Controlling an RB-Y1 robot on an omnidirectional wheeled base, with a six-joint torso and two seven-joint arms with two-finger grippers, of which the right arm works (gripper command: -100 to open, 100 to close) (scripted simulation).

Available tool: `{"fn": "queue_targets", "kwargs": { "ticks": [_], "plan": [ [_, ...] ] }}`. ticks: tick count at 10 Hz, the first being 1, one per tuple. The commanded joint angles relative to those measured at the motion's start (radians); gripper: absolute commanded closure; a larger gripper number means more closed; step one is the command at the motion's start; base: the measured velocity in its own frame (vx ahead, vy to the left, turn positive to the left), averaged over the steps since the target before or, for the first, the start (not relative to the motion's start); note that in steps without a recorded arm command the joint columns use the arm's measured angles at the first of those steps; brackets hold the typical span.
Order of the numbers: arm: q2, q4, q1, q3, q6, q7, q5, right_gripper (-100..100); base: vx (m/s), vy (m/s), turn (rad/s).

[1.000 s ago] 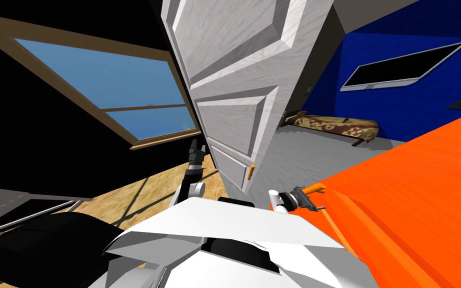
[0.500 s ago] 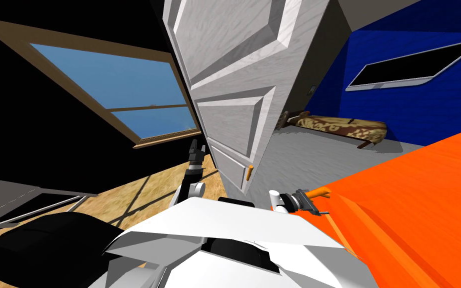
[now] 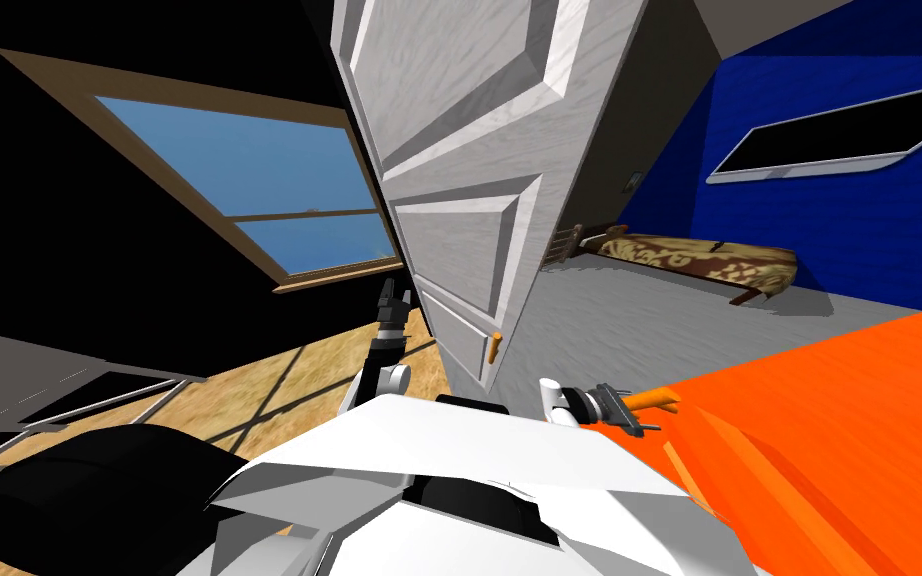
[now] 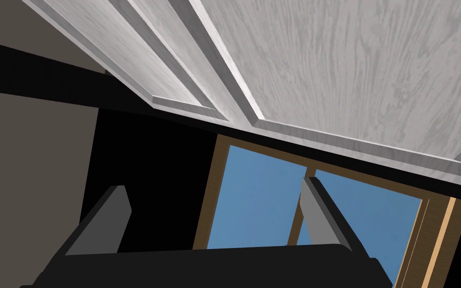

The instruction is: Push the door open

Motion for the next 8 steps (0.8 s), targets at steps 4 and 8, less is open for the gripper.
{"fn": "queue_targets", "kwargs": {
  "ticks": [4, 8],
  "plan": [
    [0.002, -0.025, 0.022, -0.02, -0.03, 0.009, -0.015, 100, 0.007, -0.026, 0.022],
    [0.004, -0.019, 0.017, -0.032, -0.045, 0.012, -0.027, 100, 0.005, -0.029, 0.022]
  ]
}}
